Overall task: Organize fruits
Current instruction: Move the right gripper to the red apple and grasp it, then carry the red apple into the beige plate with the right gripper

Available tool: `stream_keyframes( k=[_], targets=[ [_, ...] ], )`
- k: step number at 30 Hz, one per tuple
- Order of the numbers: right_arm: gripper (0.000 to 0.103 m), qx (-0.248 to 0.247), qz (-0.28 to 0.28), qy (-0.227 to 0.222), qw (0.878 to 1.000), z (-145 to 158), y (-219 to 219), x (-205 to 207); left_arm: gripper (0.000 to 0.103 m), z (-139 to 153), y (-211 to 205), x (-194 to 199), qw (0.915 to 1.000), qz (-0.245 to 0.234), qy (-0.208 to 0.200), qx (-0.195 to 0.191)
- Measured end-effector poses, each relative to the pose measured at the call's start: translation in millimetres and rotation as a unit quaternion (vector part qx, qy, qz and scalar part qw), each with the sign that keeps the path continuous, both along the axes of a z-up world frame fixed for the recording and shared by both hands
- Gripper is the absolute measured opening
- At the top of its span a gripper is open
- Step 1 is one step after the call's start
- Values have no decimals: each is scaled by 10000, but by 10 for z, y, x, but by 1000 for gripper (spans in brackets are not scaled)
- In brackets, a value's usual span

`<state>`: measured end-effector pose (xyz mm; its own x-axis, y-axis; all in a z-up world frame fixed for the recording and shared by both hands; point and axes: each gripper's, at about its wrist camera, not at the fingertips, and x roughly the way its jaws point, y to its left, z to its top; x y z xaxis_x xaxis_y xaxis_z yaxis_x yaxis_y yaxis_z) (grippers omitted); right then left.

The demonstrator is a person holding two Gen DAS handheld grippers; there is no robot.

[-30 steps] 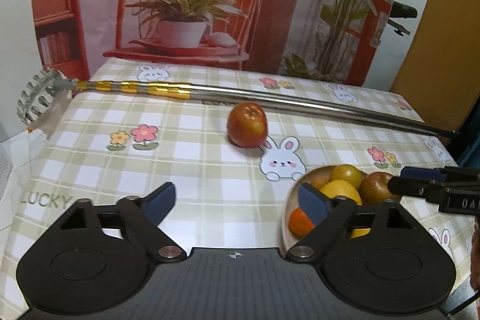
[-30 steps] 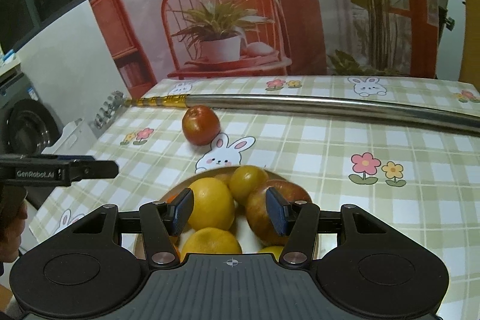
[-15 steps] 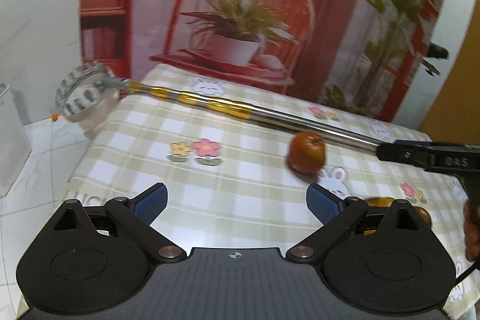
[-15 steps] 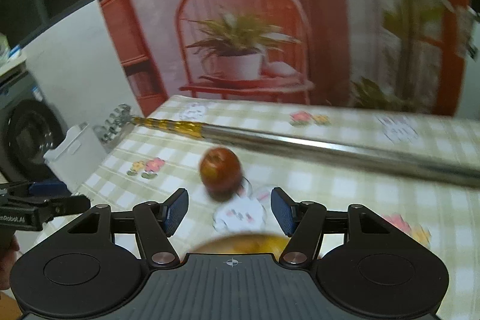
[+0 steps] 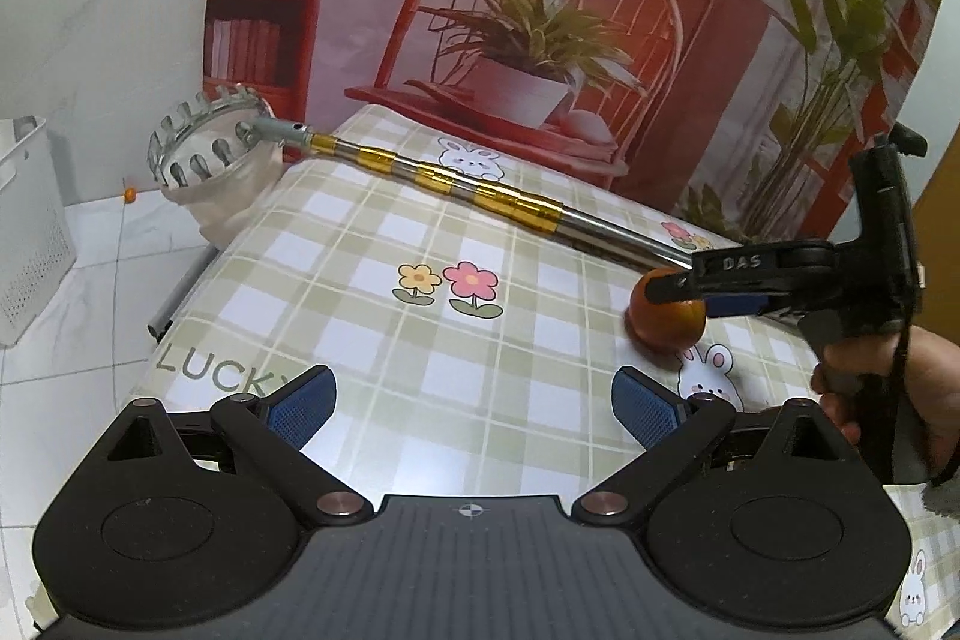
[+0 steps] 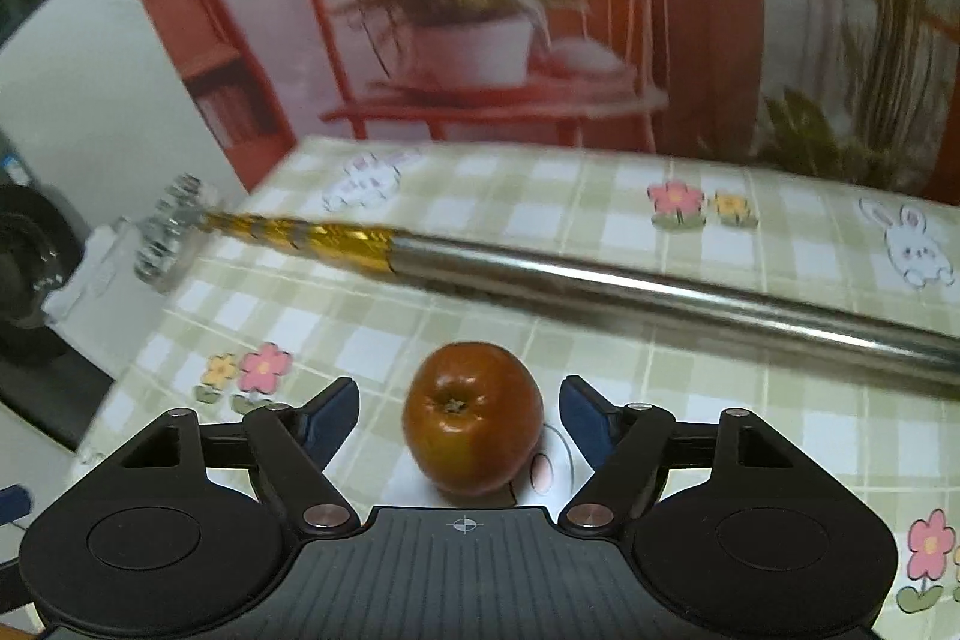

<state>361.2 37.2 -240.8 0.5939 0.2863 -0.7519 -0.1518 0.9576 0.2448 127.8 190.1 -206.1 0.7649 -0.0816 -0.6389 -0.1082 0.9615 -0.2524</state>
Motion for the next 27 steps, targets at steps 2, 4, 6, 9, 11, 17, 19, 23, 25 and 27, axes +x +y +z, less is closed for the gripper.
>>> stream_keyframes(
  k=[2,4,6,9,11,17,19,23,25,27],
  targets=[
    [70,-61,-4,130,9999,-65,46,56,100,-16,12,1,10000,20,10,-32],
    [66,-102,16,194,9998,-107,89,87,100,-28,10,-1,10000,23,23,-44],
    [65,-174,5,203,9996,-121,129,119,99,-37,-4,3,10000,15,46,-39],
    [63,-250,-11,239,9994,-148,155,159,99,-32,-23,8,10000,5,58,-44],
    [58,-313,-59,345,9989,-181,154,192,99,-19,-35,1,10000,-15,36,-54],
    [57,-203,-45,456,9987,-155,117,123,98,38,-91,-43,9999,-106,-7,-74],
    [57,-95,54,383,9992,-87,76,37,98,70,-119,-57,9999,-140,-37,-86],
    [57,51,310,180,9993,138,-40,-199,98,147,-204,-91,9995,-234,-149,-114],
    [57,141,431,38,9990,272,-136,-374,98,189,-273,-104,9992,-313,-204,-131],
    [57,214,511,-106,9984,389,-252,-565,98,226,-360,-109,9987,-427,-241,-124]
  ],
)
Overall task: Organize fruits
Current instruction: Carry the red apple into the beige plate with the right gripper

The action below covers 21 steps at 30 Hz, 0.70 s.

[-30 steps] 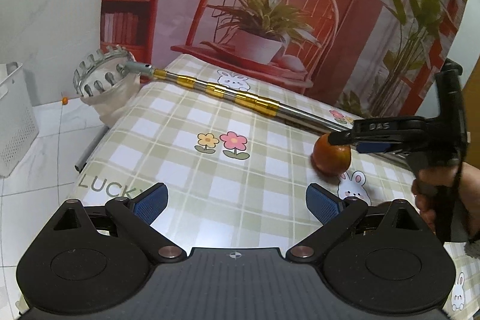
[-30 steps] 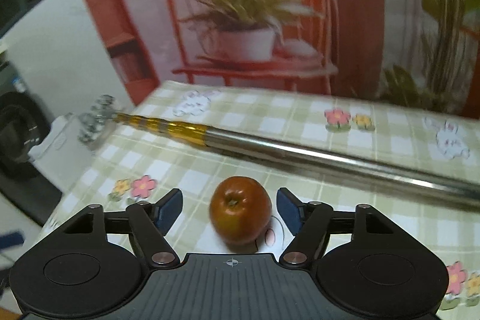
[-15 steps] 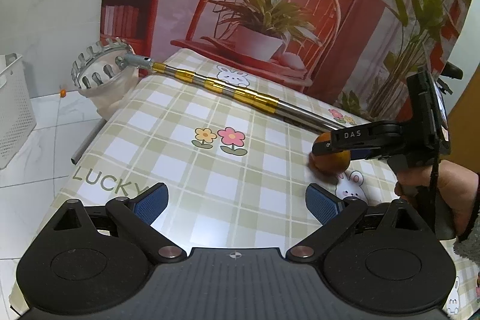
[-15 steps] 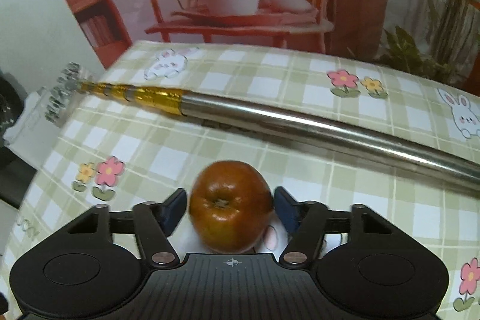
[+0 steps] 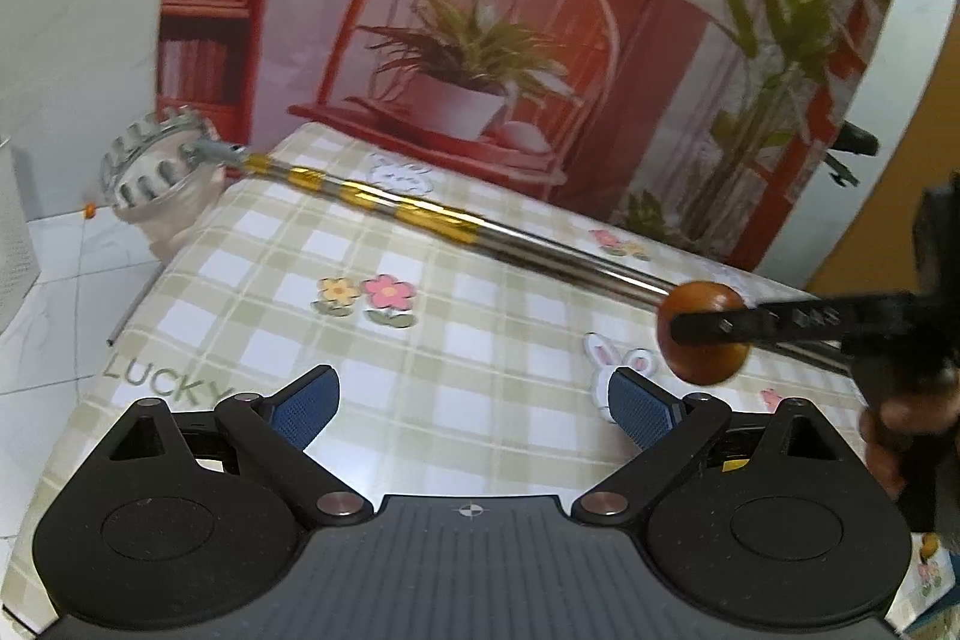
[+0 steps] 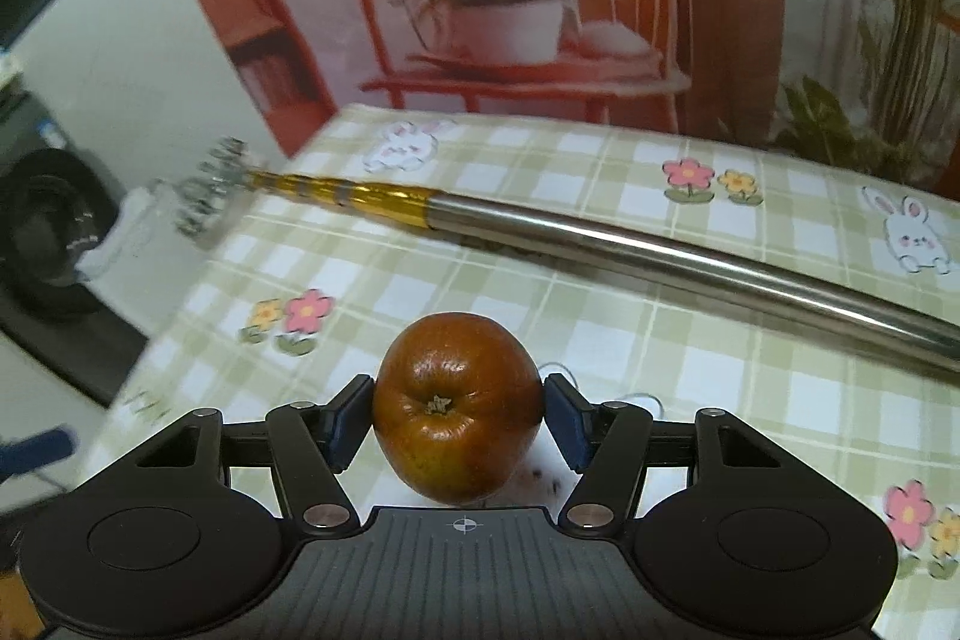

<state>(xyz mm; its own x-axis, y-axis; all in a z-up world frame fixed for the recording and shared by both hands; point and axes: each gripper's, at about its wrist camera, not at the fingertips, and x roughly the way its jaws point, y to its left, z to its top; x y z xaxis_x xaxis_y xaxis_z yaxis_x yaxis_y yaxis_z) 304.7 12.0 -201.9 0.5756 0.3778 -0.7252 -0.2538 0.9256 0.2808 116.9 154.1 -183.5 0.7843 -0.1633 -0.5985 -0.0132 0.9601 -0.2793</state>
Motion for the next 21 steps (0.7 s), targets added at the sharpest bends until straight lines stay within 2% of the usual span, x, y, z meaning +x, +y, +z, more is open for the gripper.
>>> stream_keyframes(
  k=[4,8,13,21],
  targets=[
    [57,109,16,-185,9998,162,-291,-390,98,76,-206,-18,9996,-268,-56,42],
    [57,120,-59,-271,9995,203,-570,-749,98,126,-426,-43,9986,-524,-78,94],
    [57,187,-133,-262,9994,123,-806,-1119,98,140,-659,-94,9967,-787,-64,159],
    [57,29,-191,-310,9993,-53,-933,-1462,98,137,-784,-95,9962,-847,5,190]
  ],
)
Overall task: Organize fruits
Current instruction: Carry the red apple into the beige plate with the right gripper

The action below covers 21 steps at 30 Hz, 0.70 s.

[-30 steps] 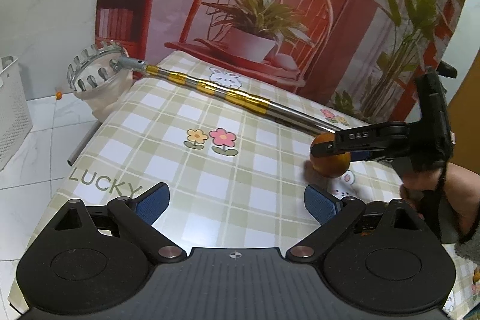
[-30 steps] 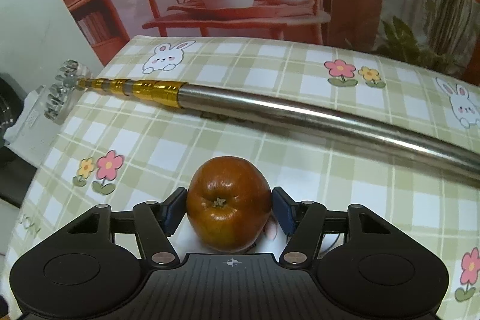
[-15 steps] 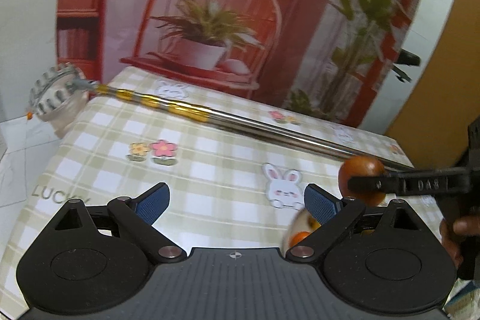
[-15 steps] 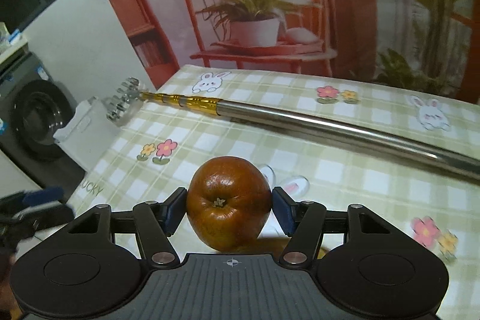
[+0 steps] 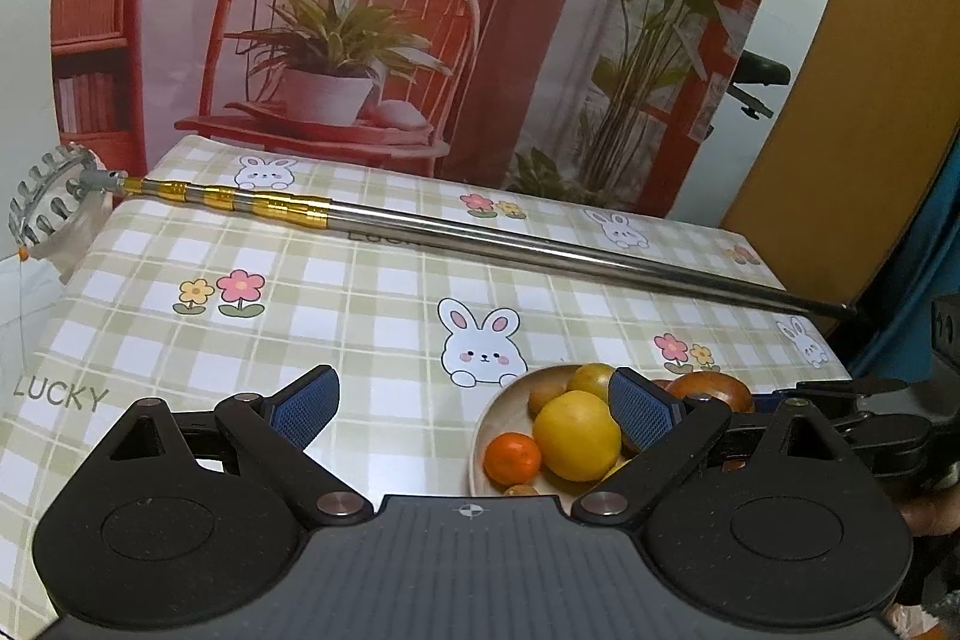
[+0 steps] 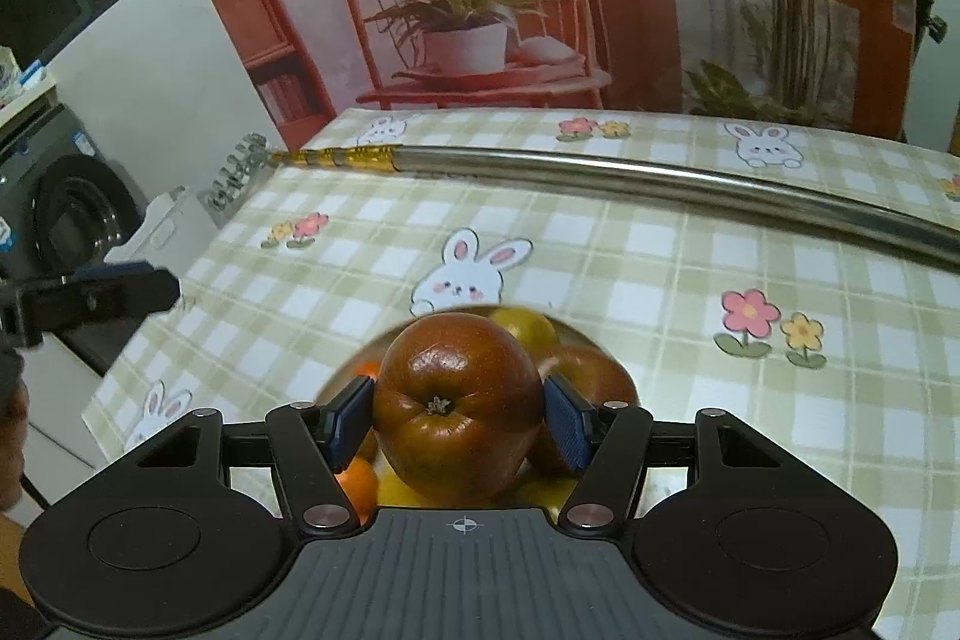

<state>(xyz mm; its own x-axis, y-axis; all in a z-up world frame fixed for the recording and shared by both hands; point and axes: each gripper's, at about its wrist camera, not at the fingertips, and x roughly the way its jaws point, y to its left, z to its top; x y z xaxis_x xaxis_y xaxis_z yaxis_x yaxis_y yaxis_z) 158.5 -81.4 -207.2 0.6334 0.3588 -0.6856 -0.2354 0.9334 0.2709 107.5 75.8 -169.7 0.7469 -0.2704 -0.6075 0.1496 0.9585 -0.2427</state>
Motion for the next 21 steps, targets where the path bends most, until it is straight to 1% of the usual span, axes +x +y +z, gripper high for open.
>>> stream_keyframes(
  k=[4,9,16,21],
  targets=[
    [57,-68,-25,-80,9999,-32,-3,-1,98,7,-7,15,10000,27,9,41],
    [57,-158,70,-147,9997,-71,64,55,97,30,5,20,9999,66,-21,91],
    [57,-386,211,-173,9989,-69,171,108,97,-12,25,38,10000,67,36,29],
    [58,-388,241,-152,9988,-77,194,136,97,-34,39,35,10000,73,50,9]
  ],
)
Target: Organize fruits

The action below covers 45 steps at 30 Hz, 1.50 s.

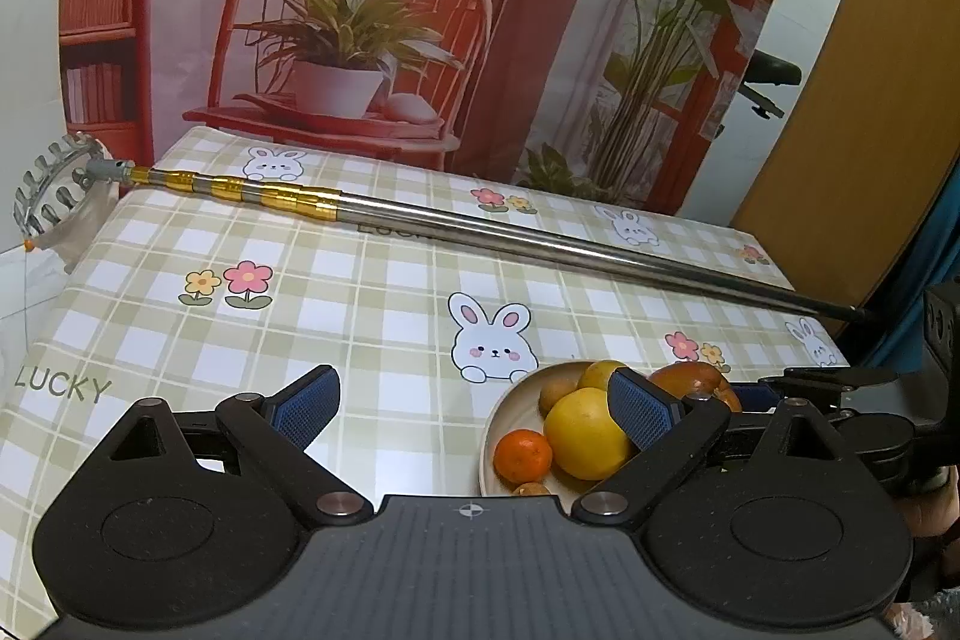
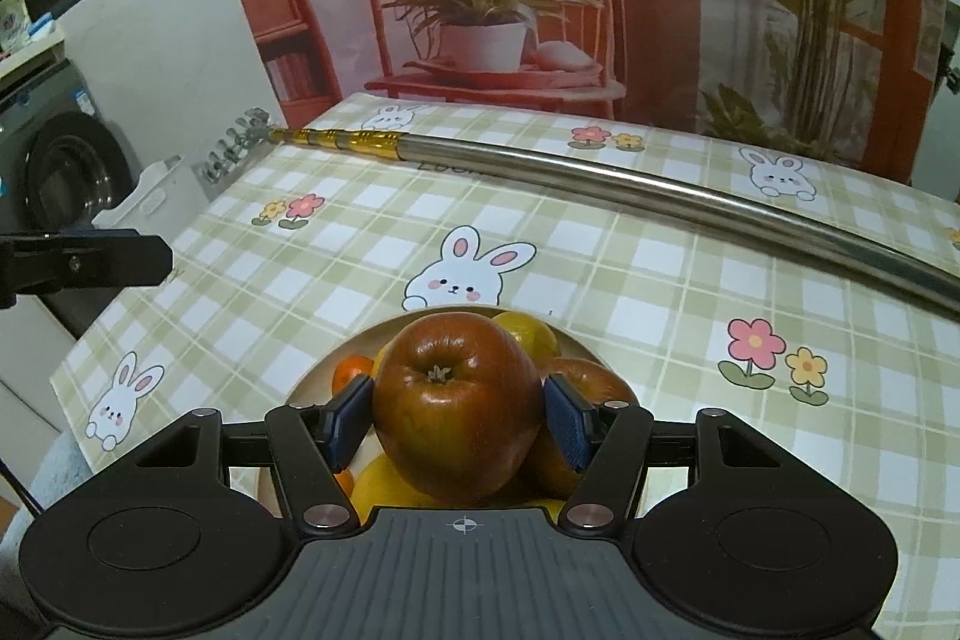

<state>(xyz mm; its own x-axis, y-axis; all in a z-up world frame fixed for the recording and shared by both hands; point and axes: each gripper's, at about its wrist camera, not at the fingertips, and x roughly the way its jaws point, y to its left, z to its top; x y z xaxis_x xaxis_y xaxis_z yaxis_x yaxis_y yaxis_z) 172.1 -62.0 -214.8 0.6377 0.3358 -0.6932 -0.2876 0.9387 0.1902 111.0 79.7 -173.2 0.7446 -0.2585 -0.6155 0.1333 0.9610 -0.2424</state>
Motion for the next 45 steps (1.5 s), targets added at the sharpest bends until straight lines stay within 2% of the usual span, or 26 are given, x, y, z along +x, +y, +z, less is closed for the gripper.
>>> stream_keyframes(
  k=[12,22,29,32,34,37,45],
  targets=[
    [58,-8,-14,-16,10000,-10,42,42,97,-16,27,12,10000,23,19,-29],
    [59,45,-183,-321,9993,128,-6,-23,97,63,-10,-19,10000,3,-88,44],
    [70,113,-492,-711,9962,356,-144,-195,98,282,-82,-89,9992,-82,-368,144],
    [81,175,-663,-921,9934,508,-252,-289,101,415,-121,-125,9983,-106,-536,184],
    [93,229,-764,-1070,9911,626,-331,-362,103,509,-147,-157,9977,-126,-638,165],
    [102,260,-960,-1321,9862,813,-449,-484,103,670,-200,-210,9966,-88,-785,225],
    [103,494,-1357,-1650,9757,1293,-726,-747,103,1164,-375,-458,9880,-2,-1434,566]
  ],
)
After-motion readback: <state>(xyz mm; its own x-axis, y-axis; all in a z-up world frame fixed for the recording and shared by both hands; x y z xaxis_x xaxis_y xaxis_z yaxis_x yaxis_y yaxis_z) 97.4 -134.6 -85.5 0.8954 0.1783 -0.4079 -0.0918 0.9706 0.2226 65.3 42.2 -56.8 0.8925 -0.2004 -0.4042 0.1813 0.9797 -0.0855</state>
